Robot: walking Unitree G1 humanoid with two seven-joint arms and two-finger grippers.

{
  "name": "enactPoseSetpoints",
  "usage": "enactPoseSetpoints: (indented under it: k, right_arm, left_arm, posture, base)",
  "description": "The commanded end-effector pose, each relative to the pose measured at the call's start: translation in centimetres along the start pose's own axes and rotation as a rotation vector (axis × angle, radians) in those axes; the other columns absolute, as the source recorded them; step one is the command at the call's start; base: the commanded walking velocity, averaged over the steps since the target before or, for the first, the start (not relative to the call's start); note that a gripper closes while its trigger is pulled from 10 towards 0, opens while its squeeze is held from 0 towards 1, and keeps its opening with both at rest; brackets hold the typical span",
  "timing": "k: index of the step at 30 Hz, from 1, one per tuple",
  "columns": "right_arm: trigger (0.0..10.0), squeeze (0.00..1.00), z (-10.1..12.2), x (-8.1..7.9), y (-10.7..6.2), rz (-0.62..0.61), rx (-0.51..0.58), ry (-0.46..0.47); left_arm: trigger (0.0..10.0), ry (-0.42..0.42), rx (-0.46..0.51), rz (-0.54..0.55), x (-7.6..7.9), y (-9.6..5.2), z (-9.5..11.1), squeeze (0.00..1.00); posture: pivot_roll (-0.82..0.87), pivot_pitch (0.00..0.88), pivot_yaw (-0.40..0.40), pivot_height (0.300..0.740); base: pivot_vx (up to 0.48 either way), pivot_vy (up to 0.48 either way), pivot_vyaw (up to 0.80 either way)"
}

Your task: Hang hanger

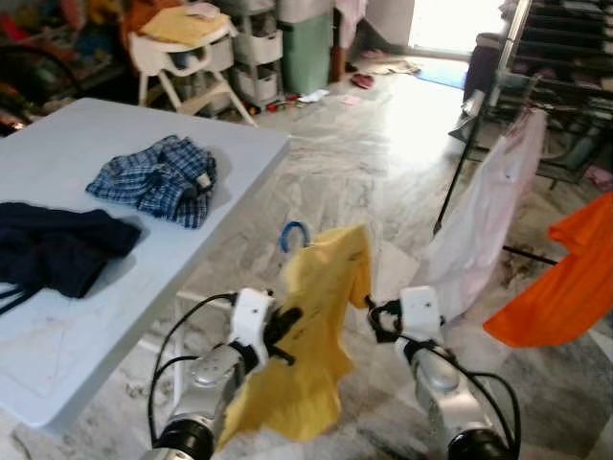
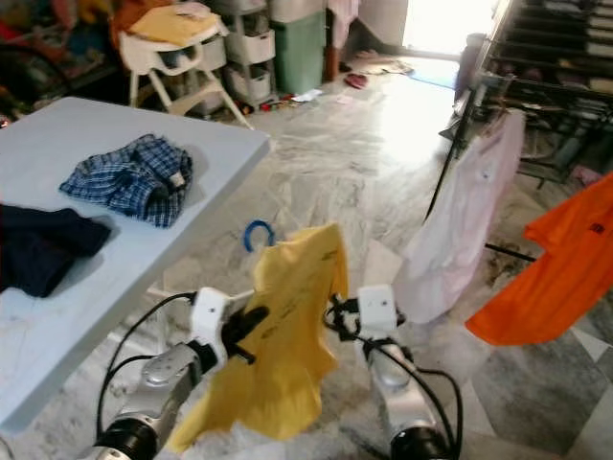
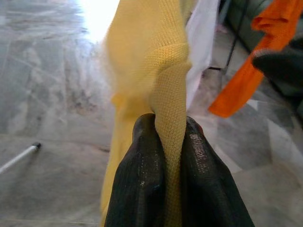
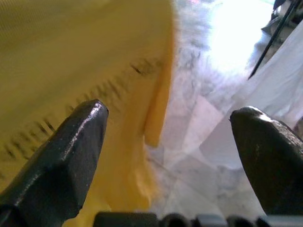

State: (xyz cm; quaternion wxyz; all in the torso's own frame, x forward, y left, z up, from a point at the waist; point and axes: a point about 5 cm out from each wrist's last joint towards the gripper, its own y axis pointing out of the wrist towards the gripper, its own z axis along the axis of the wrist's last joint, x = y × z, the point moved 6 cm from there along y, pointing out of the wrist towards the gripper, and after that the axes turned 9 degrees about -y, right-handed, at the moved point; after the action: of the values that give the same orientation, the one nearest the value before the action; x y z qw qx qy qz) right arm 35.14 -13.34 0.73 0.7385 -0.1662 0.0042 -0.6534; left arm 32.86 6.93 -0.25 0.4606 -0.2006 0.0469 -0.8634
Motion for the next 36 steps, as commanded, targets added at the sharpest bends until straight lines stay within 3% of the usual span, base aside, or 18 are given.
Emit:
enactPoseSetpoints:
  k: [1, 8, 17, 36]
  right_arm:
    - [10.0, 0.0, 0.55, -1.46, 0.13, 0.033, 0.014, 0.007]
    - [10.0, 0.0, 0.59, -1.65, 0.24, 0.042, 0.008, 0.005]
    - [10.0, 0.0, 0.67, -1.73, 0.35, 0.053, 0.007, 0.004]
    - [10.0, 0.0, 0.39, -1.47, 0.19, 0.056, 0.001, 0.002]
  left_arm:
    - [10.0, 0.032, 0.032, 0.025, -1.08, -0.54, 0.92, 0.0]
    - [10.0, 0.013, 0.034, 0.024, -0.81, -0.68, 0.55, 0.0]
    - [10.0, 0.006, 0.044, 0.028, -0.84, -0.77, 0.71, 0.0]
    - [10.0, 0.004, 0.045, 0.022, -0.61, -0.61, 0.81, 0.0]
  posture:
    - [-0.18, 0.0, 0.049, 0.74]
    - [-0.17, 0.0, 0.036, 0.74]
    - [-0.17, 0.0, 0.029, 0.74]
    - [-0.18, 0.0, 0.022, 0.74]
  base:
    - [0.0, 0.0, 0.0]
    - [0.0, 0.0, 0.0]
    - [0.0, 0.0, -0.75]
    - [0.0, 0.0, 0.0]
